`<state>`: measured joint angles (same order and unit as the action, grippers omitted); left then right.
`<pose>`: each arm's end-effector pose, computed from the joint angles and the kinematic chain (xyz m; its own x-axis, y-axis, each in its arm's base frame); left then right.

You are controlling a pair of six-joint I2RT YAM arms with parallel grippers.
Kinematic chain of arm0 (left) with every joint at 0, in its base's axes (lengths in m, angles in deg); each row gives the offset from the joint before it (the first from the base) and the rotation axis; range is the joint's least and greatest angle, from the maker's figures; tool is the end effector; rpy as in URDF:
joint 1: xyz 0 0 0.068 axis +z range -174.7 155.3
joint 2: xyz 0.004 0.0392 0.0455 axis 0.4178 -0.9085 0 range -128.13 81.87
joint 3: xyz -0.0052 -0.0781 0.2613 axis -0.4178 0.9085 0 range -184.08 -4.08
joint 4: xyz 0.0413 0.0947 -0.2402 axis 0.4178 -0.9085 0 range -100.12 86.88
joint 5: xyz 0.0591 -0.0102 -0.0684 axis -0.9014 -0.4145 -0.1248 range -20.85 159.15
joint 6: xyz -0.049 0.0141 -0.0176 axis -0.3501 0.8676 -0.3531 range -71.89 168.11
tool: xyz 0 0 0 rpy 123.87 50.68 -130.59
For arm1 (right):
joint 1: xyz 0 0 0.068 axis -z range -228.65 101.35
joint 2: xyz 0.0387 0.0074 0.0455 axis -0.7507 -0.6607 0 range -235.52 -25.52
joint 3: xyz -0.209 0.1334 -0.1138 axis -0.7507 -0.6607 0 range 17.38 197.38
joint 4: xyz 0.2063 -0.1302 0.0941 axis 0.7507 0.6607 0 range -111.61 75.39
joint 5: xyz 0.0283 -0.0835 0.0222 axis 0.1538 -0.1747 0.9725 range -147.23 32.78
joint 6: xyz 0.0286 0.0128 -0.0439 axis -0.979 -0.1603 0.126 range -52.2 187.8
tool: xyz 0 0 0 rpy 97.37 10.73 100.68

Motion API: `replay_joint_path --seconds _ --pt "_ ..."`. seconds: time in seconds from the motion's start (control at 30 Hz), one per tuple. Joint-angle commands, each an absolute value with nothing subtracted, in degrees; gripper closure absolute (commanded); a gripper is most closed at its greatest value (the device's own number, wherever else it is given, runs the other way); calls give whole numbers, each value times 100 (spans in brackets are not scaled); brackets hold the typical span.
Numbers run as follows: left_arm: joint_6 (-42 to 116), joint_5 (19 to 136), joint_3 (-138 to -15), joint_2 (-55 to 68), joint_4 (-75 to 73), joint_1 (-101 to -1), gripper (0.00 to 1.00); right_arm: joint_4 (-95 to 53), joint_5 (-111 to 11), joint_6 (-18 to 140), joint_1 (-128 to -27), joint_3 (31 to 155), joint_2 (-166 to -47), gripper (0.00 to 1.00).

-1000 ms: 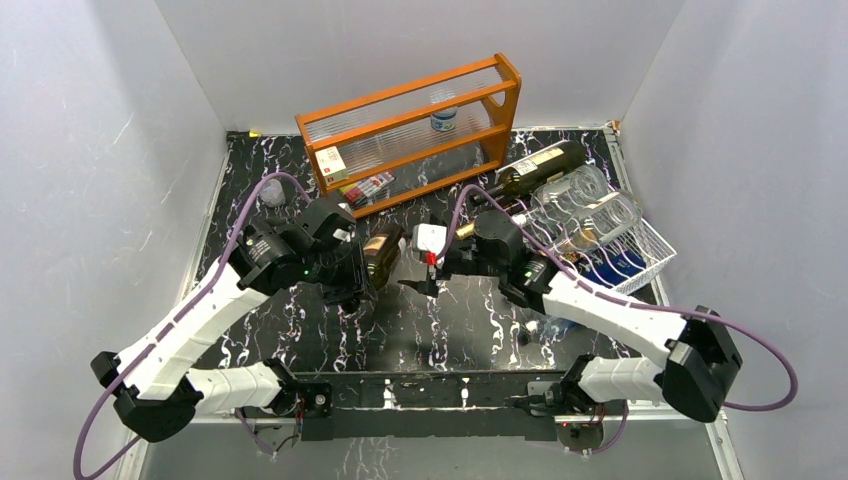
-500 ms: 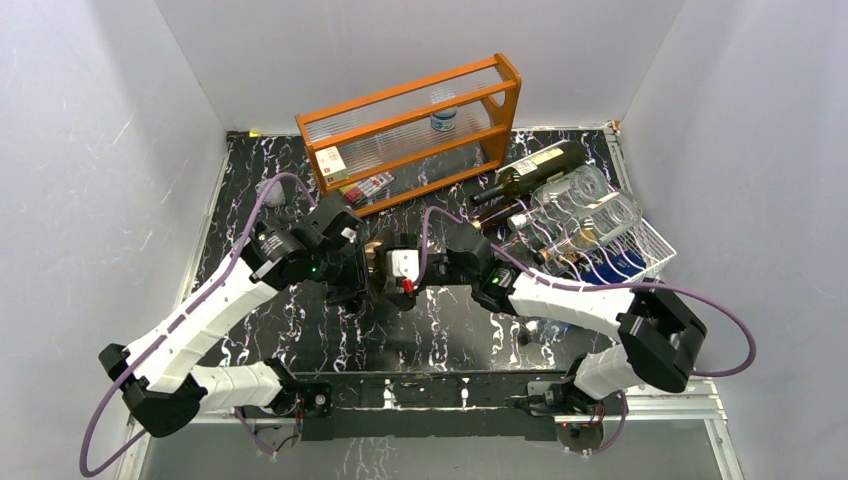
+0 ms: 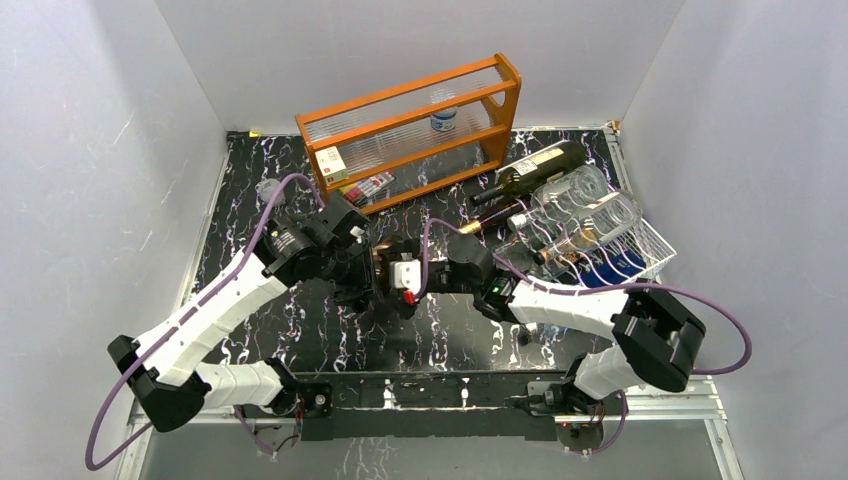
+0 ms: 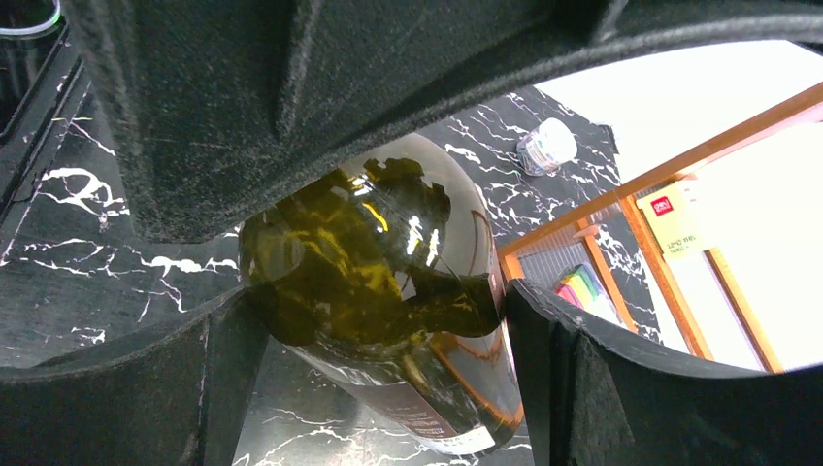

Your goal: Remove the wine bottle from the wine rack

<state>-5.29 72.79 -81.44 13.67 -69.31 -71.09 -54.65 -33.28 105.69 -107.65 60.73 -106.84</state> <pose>0.1459 -0.1565 0.3648 -0.9443 -0.1704 -0.2817 -0.0195 0.8831 -0.4687 0.1504 0.2786 0.2619 0.5741 -0.1342 -0.8077 -0.8098 0.0528 -0.5844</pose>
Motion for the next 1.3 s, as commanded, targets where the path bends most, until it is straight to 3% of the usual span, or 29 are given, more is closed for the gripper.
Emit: replay_joint_path --seconds 0.0,0.47,0.63,0.73,0.87,1.27 --pt "-359 7480 -8329 1395 -6289 -7158 100 -5893 -3516 10539 -10868 5921 -10200 2" --pt "-350 7306 -8309 1526 -6405 -7162 100 -5726 -3648 10027 -10866 5237 -8979 2" --pt "-281 7704 -8158 1529 -6245 -7162 100 -5256 -3914 10474 -10868 5606 -9397 2" --pt "-206 7806 -8187 1569 -6306 -7162 100 -6008 -4320 10959 -10854 5160 -9499 2" --pt "-38 8038 -8293 1521 -6425 -7163 100 -5758 -4574 11304 -10851 5387 -9917 2" --pt "9 8291 -8262 1496 -6244 -7162 100 -6422 -3948 11063 -10850 5621 -10458 2"
